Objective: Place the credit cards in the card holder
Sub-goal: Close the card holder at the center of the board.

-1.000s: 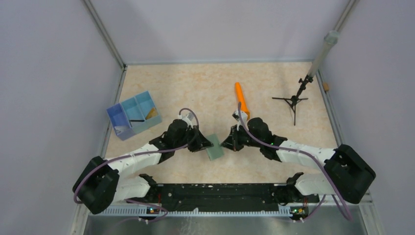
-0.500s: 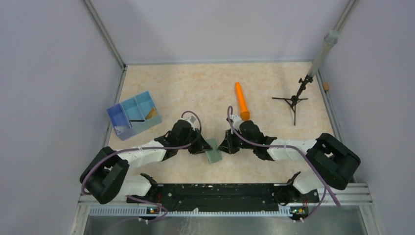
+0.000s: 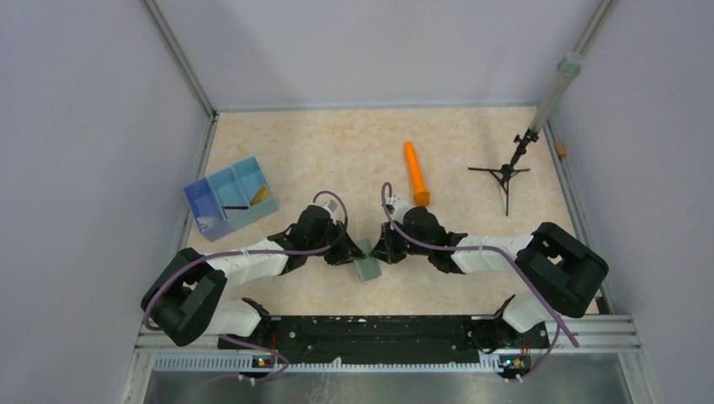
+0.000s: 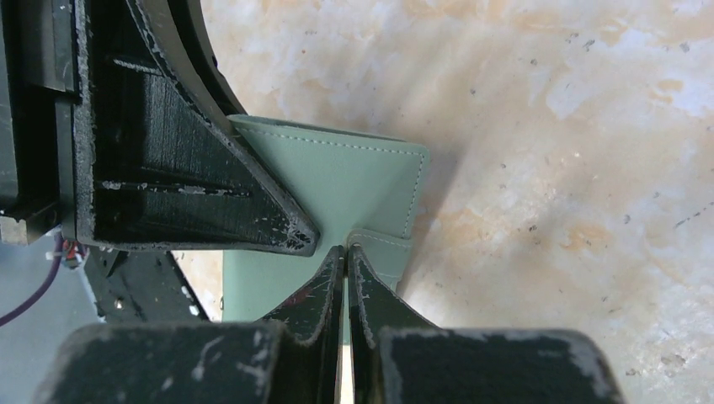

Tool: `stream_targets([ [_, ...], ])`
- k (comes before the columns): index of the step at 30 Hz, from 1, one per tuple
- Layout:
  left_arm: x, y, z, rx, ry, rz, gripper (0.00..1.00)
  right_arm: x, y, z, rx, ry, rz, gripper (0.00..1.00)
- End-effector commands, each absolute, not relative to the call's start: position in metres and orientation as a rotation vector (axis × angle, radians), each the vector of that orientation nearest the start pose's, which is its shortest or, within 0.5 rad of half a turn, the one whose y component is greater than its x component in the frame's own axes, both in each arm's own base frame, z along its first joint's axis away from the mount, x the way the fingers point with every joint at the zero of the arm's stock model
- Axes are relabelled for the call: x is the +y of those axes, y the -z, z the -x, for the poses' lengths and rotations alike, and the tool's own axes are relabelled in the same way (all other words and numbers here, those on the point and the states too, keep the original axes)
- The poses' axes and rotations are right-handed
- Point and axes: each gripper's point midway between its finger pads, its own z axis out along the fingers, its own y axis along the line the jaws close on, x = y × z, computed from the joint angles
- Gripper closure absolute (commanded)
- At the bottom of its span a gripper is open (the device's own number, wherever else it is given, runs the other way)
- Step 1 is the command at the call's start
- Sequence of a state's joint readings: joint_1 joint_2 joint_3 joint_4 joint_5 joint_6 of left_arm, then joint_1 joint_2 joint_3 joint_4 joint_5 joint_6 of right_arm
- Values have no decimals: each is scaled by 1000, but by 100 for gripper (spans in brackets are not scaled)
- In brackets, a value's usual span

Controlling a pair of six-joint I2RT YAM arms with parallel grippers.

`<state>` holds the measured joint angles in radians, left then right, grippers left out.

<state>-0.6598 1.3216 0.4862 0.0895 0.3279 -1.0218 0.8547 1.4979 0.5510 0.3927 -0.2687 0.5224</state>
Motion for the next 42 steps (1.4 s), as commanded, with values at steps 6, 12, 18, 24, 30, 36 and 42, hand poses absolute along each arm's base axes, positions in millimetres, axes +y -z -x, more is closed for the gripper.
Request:
stream_targets([
  [6,-278,-74,-206,2522,1195,245,100,344,-70,-203,2168,-984,628,100],
  [12,-276,-71,-206,2533,1180,259,100,337,-68,-204,2178,-939,632,100],
  [18,-276,-70,-207,2537,1174,270,100,334,-69,-202,2174,-934,634,100],
  [24,-276,-69,-207,2541,1173,273,100,339,-76,-199,2144,-982,649,100],
  [30,-276,-67,-207,2547,1171,279,100,342,-79,-195,2125,-1013,668,100],
  [36,-275,-65,-207,2550,1163,288,100,341,-75,-191,2135,-1019,695,100],
  [42,-275,-64,-207,2553,1164,291,100,342,-77,-188,2121,-1041,711,100],
])
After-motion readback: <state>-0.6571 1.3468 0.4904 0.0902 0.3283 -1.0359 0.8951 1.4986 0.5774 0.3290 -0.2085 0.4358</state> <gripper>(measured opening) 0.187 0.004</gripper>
